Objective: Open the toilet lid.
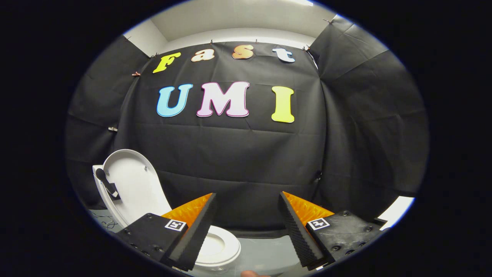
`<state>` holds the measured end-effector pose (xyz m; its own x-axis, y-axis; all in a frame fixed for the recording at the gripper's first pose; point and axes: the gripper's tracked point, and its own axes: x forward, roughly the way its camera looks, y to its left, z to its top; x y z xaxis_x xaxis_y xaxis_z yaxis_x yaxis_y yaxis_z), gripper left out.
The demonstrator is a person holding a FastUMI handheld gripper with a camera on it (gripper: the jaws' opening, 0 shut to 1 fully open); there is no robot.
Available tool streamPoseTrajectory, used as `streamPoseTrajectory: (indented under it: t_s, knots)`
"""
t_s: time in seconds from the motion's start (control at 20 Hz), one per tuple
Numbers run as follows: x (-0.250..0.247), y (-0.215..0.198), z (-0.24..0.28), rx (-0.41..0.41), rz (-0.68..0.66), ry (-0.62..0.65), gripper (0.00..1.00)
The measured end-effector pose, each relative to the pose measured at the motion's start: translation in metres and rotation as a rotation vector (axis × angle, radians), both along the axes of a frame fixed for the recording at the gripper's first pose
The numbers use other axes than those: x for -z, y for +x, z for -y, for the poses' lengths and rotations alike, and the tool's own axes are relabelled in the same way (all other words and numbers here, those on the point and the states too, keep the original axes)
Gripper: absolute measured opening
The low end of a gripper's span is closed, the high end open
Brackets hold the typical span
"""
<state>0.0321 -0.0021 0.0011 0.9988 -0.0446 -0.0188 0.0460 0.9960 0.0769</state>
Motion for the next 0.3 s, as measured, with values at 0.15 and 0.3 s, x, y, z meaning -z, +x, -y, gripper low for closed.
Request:
streamPoseTrajectory:
  t_s: [0.15, 0.3]
  knots:
    - [-0.0006, -0.0006, -0.0012, -0.003, 0.0, 0.002, 0.99]
    - [0.0011, -0.0005, -0.0058, -0.017, -0.004, -0.003, 0.99]
